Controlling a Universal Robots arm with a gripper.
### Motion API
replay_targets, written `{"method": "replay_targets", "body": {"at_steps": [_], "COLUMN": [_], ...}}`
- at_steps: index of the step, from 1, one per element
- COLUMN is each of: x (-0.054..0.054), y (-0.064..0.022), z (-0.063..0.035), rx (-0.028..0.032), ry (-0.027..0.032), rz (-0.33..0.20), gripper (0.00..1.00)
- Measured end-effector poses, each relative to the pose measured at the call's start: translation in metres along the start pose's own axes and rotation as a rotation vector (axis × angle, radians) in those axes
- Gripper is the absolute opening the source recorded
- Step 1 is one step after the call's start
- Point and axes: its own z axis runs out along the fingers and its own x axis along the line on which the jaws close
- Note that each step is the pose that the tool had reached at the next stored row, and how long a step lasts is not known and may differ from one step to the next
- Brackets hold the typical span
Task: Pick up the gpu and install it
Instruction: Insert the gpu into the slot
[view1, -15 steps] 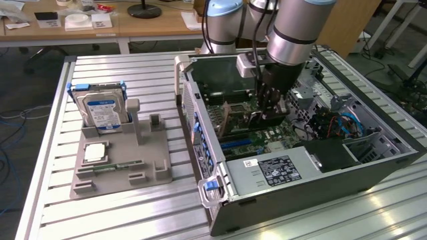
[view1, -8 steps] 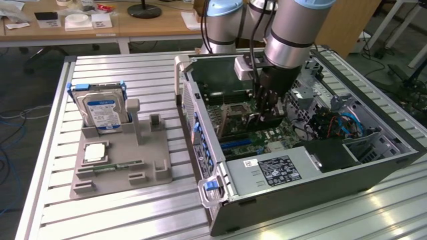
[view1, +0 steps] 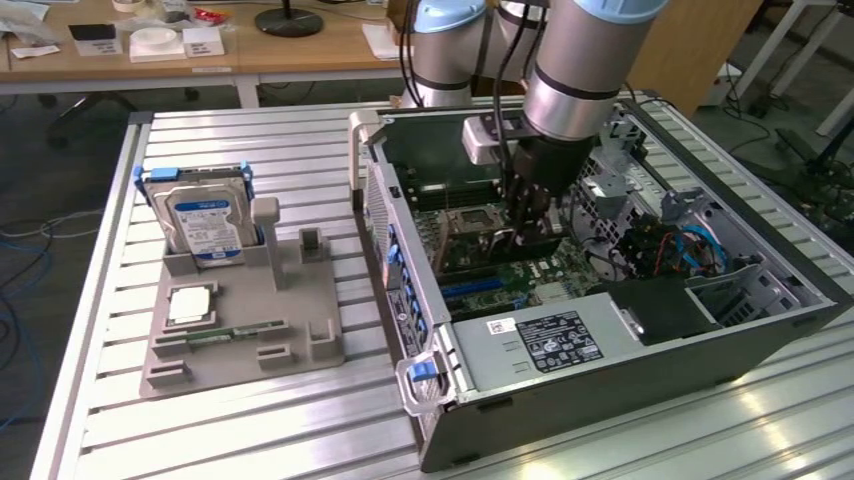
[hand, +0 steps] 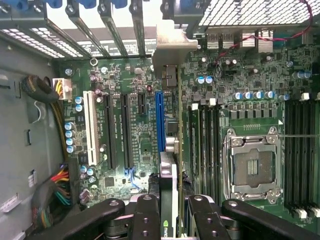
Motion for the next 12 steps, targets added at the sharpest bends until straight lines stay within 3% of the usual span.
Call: {"method": "replay_targets", "body": {"at_steps": [12], "x": [0.0009], "y": [0.0022], "z": [0.0018], "rx": [-0.0007], "ry": [0.0011], "rz": [-0.020], "gripper": [0.27]}}
